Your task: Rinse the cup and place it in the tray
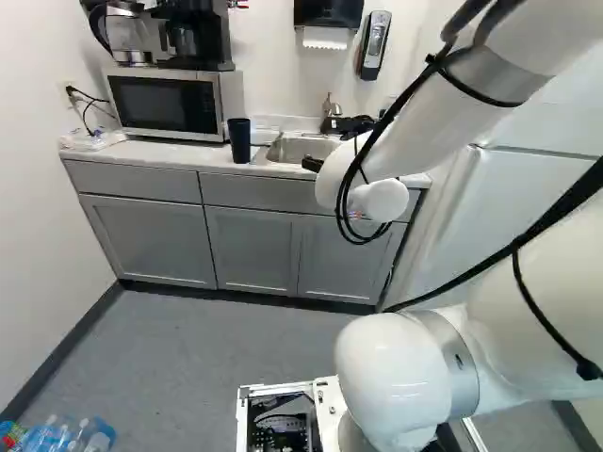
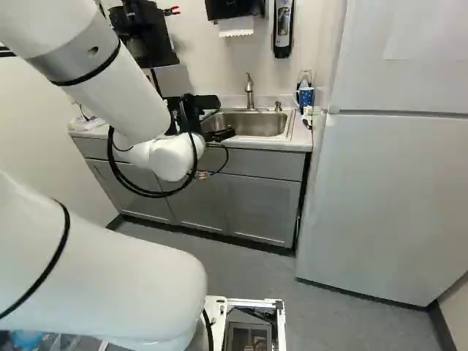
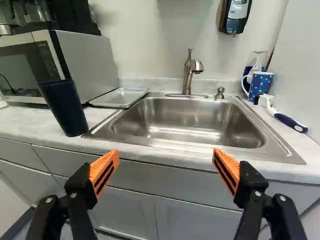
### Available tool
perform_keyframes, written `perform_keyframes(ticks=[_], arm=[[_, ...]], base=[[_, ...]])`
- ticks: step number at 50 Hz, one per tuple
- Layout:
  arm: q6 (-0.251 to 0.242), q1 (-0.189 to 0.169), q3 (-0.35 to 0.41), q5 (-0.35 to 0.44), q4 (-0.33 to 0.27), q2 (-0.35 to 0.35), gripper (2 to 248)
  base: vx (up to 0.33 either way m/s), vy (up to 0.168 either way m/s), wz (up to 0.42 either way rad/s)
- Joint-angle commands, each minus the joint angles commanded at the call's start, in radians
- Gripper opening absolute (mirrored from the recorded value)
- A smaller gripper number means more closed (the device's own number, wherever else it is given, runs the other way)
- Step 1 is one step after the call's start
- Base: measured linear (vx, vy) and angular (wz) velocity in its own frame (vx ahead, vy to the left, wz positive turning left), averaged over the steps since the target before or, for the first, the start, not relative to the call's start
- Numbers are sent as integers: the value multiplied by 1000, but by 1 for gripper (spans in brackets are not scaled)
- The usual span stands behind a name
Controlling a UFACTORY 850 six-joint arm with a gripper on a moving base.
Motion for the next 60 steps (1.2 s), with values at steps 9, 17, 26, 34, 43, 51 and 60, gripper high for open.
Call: perform_keyframes(ticks=[9,17,26,34,43,51,60], arm=[[0,0,-19,-20,0,1,247],[0,0,-36,-22,0,3,247],[0,0,-56,-25,0,3,247],[0,0,-74,-37,0,3,247],[0,0,-94,-54,0,3,247],[0,0,-113,-70,0,2,247],[0,0,-134,-88,0,0,247]], base=[[0,0,0],[0,0,0],[0,0,0],[0,0,0],[0,0,0],[0,0,0],[0,0,0]])
